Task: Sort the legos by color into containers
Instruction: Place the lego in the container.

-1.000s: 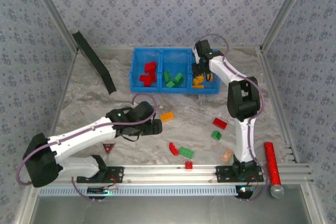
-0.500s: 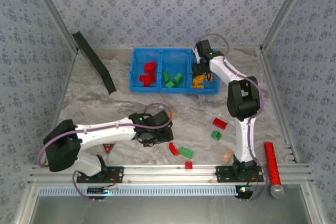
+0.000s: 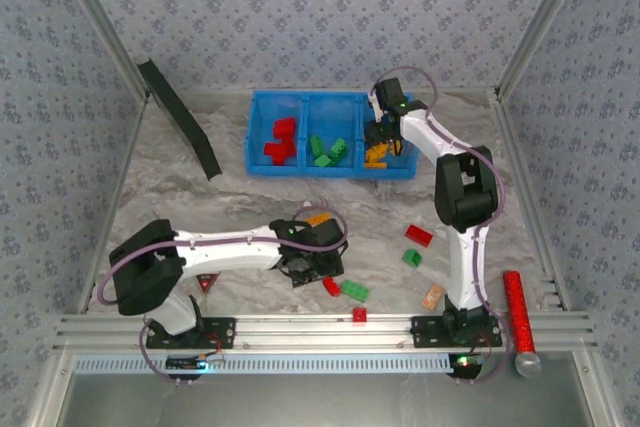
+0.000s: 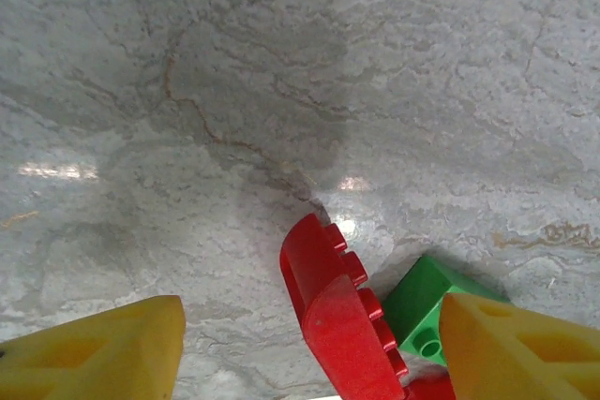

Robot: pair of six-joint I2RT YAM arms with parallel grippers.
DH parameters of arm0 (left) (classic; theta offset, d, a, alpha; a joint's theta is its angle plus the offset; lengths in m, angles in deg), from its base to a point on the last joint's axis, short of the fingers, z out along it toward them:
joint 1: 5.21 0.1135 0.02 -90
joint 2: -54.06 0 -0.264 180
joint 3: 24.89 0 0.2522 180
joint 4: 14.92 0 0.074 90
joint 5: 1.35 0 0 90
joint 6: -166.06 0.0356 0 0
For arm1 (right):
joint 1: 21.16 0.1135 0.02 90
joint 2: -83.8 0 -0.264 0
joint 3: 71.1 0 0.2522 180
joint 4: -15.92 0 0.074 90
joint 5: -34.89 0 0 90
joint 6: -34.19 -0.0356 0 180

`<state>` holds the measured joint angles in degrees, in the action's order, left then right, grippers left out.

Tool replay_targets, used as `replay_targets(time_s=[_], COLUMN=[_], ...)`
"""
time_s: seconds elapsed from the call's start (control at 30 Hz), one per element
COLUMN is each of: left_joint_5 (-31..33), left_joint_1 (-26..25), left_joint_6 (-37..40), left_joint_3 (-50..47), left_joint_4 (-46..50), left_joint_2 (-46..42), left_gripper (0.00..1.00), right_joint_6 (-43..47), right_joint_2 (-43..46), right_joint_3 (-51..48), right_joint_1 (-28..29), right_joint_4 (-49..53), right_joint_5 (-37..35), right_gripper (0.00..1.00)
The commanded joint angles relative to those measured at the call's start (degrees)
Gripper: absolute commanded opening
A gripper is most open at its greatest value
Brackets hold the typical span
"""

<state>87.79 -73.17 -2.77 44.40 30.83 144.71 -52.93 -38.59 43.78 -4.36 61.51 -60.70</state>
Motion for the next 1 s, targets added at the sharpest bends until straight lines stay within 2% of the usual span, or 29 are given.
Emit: replay_targets(time_s=[0.0,0.23,0.33,0.57,0.97], left_joint_5=[-0.89,-3.06,-4.34,-7.28,-8.81], left_joint_1=[-0.33,-0.49,-0.59,-0.74,-1.27], left_joint_6=[-2.60,-3.24,-3.44,-3.37,-3.48], left_joint_3=[0.46,0.25,0.11,-0.21,-0.06], left_joint_4=[-1.69,-4.43,-5.35,-4.48,-4.78], left_joint_2=[1.14,3.80,4.42,5.46,7.05], left_gripper=[0.68,0.58,0.51,0.41,0.21], right_joint_6=[0.38,0.46,0.63,0.36,1.26], right_joint_2=[3.62,5.14,5.80,6.08,9.08], right_joint_3=[-0.66,-1.71,-1.97,-2.43,-3.55], right_joint_1=[0.76,1.18,1.06,0.87,0.85], right_joint_4=[-1.07,-1.48,-1.59,-1.92,-1.69], right_joint_5=[2.51,2.34,2.07,1.97,0.90], right_gripper=[0.58,0.59,0.59,0.60,0.60])
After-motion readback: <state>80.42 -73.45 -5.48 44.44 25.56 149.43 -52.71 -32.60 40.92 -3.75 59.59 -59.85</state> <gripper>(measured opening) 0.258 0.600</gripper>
